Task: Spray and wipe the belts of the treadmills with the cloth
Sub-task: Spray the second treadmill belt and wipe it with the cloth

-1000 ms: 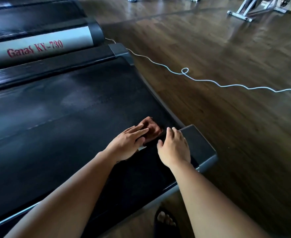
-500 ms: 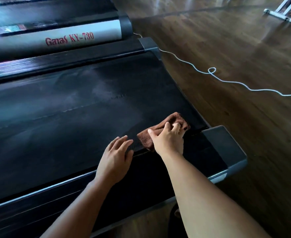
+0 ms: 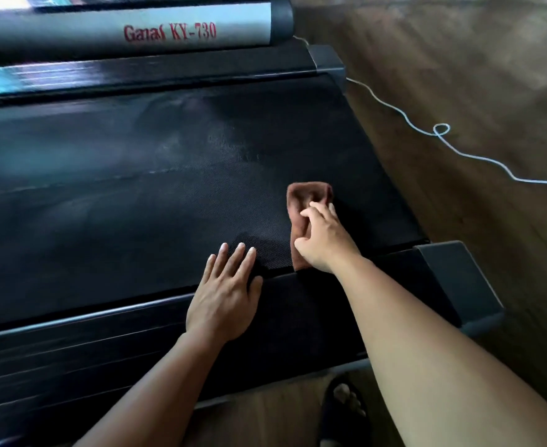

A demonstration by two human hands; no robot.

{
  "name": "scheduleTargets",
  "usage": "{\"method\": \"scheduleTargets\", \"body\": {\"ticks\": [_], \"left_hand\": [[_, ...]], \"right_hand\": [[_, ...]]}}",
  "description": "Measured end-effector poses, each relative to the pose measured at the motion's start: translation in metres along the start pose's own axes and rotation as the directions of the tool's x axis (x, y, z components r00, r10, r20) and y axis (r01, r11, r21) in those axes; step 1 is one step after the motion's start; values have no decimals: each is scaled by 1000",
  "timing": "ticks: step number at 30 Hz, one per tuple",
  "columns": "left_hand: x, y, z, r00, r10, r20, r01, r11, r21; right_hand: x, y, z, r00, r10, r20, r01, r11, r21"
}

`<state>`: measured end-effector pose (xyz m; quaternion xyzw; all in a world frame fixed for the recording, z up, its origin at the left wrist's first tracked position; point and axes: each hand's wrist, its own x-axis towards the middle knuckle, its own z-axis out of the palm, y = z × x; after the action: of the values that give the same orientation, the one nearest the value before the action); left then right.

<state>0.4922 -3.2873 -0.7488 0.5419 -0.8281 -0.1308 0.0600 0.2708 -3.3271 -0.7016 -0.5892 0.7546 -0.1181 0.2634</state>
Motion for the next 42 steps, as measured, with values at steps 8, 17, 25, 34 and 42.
{"method": "scheduleTargets", "body": {"ticks": [8, 17, 25, 34, 42], "left_hand": [[0, 2, -2, 999, -40, 3, 40, 999, -7], [1, 3, -5, 998, -64, 3, 64, 997, -30], [1, 5, -6, 998, -68, 6, 68, 997, -45], [-1, 4, -7, 998, -54, 13, 55, 997, -46], [-6, -1, -19, 997, -74, -26, 67, 974, -215]], "right_hand": [[10, -23, 19, 976, -33, -217, 3, 991, -136], [13, -12, 48, 963, -73, -258, 15, 975, -222], [18, -10, 51, 946, -86, -313, 30, 984, -178], [14, -11, 40, 950, -129, -286, 97, 988, -123], [-9, -43, 36, 956, -166, -240, 136, 981, -138]]}}
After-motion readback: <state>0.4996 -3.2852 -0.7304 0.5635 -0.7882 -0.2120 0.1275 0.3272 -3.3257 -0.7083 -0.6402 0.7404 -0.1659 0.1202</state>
